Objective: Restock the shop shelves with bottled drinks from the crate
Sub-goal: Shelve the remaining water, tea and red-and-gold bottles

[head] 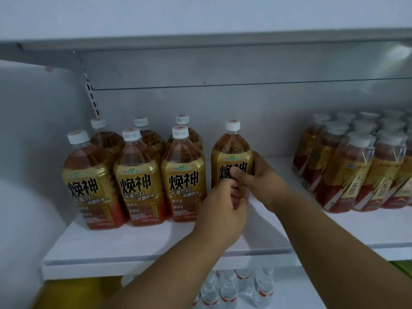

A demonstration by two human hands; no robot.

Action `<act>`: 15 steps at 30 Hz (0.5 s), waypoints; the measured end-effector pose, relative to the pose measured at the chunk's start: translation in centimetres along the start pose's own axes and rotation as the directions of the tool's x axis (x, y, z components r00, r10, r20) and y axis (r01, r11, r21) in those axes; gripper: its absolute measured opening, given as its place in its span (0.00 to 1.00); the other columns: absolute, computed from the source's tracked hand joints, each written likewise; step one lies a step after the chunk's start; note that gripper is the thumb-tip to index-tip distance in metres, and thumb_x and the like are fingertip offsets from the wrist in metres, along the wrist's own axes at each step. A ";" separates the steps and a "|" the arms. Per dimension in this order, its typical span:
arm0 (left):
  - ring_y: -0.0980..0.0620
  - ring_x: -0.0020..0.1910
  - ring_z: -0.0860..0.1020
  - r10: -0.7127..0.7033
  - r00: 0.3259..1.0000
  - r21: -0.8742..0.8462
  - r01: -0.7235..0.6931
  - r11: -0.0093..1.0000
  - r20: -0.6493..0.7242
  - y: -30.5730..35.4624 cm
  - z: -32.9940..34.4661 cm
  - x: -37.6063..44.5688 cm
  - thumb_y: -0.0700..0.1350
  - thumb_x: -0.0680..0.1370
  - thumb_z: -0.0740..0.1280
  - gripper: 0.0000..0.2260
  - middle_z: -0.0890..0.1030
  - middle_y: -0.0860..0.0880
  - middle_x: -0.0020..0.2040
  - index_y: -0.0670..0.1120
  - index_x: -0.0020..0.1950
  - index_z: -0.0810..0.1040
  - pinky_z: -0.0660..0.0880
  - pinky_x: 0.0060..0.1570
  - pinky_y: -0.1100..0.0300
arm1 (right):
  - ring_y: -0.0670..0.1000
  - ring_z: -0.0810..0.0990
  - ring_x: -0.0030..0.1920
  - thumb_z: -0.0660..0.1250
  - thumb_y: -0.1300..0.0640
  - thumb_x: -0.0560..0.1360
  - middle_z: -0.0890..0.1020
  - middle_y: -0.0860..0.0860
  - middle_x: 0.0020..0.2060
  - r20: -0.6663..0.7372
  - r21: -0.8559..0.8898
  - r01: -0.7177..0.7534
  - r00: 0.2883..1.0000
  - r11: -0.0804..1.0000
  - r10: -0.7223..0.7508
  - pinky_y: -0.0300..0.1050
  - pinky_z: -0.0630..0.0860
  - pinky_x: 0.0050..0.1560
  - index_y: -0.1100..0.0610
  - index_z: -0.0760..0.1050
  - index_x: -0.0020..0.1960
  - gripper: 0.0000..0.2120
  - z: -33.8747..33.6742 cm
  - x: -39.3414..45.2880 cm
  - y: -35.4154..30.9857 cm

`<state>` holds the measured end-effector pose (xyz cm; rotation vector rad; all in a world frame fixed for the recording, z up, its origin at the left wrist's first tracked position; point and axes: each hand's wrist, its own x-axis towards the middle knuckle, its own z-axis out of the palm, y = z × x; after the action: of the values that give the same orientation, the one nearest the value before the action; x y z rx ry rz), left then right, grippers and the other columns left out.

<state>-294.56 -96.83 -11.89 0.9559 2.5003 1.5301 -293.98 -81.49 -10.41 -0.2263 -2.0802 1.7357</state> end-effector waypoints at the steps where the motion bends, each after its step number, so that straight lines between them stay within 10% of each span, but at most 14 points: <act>1: 0.61 0.49 0.80 -0.012 1.000 0.003 0.012 1.000 0.005 0.0 0.1 0.2 0.52 0.78 0.66 0.08 0.80 0.59 0.50 0.61 0.55 0.71 0.80 0.53 0.53 | 0.50 0.84 0.55 0.77 0.47 0.66 0.85 0.50 0.54 -0.003 0.000 -0.001 1.000 1.000 0.001 0.56 0.81 0.59 0.48 0.73 0.64 0.28 0.1 0.4 0.1; 15: 0.52 0.78 0.61 -0.095 0.994 -0.054 0.092 0.994 -0.057 -0.4 1.1 1.5 0.47 0.79 0.68 0.38 0.61 0.54 0.80 0.56 0.82 0.48 0.58 0.76 0.55 | 0.40 0.82 0.52 0.75 0.50 0.74 0.83 0.42 0.54 -0.026 -0.059 -0.026 0.999 0.998 0.025 0.35 0.78 0.45 0.42 0.69 0.65 0.23 1.5 4.0 0.8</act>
<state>-295.55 -95.27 -12.39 0.7864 2.4926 1.6091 -298.30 -81.20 -10.50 -0.2921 -2.1214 1.6789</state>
